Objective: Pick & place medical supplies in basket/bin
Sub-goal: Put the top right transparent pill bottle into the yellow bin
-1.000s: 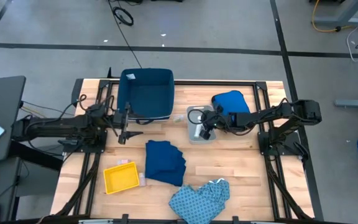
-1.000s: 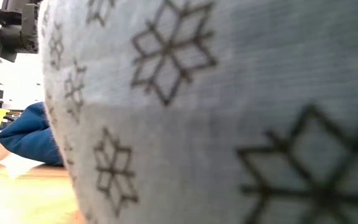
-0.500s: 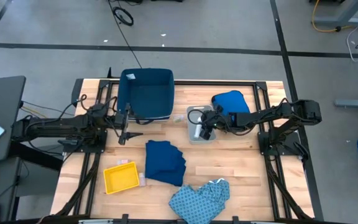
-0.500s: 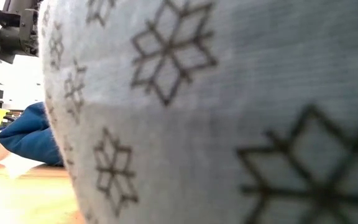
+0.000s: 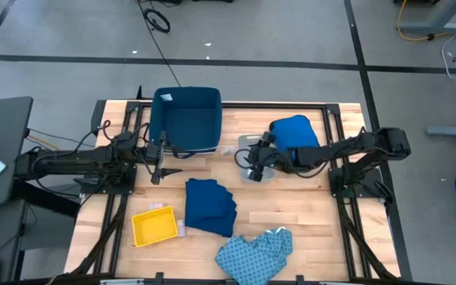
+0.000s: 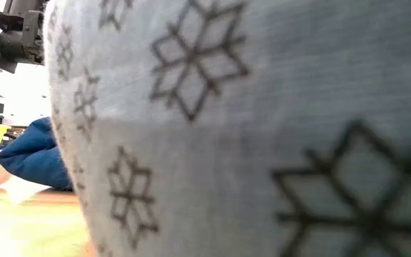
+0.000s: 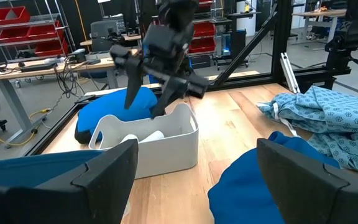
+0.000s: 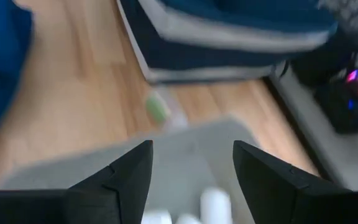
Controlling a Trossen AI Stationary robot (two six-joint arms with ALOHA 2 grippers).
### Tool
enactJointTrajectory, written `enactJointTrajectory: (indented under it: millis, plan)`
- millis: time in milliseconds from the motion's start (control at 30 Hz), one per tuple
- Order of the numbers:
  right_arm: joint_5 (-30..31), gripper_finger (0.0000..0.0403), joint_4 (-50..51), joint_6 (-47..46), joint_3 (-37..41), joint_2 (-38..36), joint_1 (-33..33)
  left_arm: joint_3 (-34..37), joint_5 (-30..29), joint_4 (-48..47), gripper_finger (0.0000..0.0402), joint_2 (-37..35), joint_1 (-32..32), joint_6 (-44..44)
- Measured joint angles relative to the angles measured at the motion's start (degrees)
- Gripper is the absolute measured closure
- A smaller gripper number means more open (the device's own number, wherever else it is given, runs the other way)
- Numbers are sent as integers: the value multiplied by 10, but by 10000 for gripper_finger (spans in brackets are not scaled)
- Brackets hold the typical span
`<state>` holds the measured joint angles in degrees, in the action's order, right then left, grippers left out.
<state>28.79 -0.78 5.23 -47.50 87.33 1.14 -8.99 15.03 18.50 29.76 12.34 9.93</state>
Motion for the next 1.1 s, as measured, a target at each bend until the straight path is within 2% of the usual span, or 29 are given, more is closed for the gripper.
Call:
enactJointTrajectory:
  millis: [167, 333, 467, 667, 967, 1100]
  plan:
    - [5, 172, 5, 35, -41, 0, 13, 0, 0, 0, 73, 0, 0, 0]
    - [-33, 172, 24, 65, -82, 14, 3, 0, 0, 4, 73, 0, 0, 4]
    - [-63, 172, 90, 81, -154, 68, -14, -1, 0, 15, 73, 0, 0, 9]
    - [-69, 171, 229, 112, -269, 154, -35, -1, 0, 15, 73, 0, 0, 14]
    - [-172, 171, 237, 111, -294, 188, -74, -1, 0, 7, 73, 0, 0, 8]
    - [-183, 169, 238, 109, -294, 208, -84, -1, 0, 7, 73, 0, 0, 7]
